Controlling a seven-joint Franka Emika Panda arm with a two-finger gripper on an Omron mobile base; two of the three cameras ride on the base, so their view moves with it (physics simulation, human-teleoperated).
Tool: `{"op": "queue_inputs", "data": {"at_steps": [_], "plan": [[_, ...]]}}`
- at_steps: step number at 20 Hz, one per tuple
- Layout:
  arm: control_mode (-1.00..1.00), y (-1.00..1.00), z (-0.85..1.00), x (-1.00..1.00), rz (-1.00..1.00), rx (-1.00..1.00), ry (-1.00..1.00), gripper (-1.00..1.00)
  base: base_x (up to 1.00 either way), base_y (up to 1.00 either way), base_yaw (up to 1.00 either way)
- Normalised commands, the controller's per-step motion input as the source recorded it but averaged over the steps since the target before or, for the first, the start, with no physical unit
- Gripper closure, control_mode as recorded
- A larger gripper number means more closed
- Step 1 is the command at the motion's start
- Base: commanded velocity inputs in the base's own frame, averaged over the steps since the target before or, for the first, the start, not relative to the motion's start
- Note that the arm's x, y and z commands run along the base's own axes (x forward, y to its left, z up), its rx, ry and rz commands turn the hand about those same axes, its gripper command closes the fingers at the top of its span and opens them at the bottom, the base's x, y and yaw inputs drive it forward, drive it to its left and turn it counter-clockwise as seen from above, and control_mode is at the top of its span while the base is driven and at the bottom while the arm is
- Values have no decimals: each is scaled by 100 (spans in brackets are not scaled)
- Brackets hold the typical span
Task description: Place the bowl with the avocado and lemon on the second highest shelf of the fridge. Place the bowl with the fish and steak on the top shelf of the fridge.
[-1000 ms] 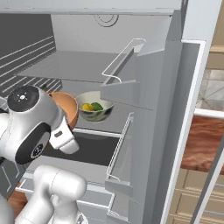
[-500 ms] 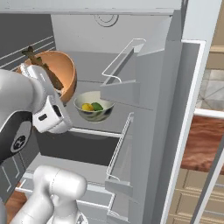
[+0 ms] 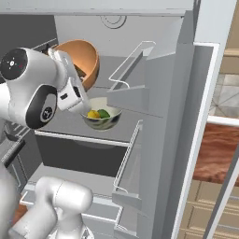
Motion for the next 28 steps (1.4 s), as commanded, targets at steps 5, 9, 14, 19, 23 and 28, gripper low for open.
{"op": "queue_inputs", "data": {"at_steps": [5,9,14,19,23,28], "plan": [[-100,-12,15,89,-3,13,5,100,0,0,0],[-100,-1,-6,16,-2,0,2,100,0,0,0],[-100,0,0,77,-6,0,0,100,0,0,0],[-100,-1,0,90,-6,0,1,100,0,0,0],[-100,0,-1,19,-2,0,-1,-100,0,0,0],[-100,0,28,-21,0,0,-12,-100,0,0,0]]}}
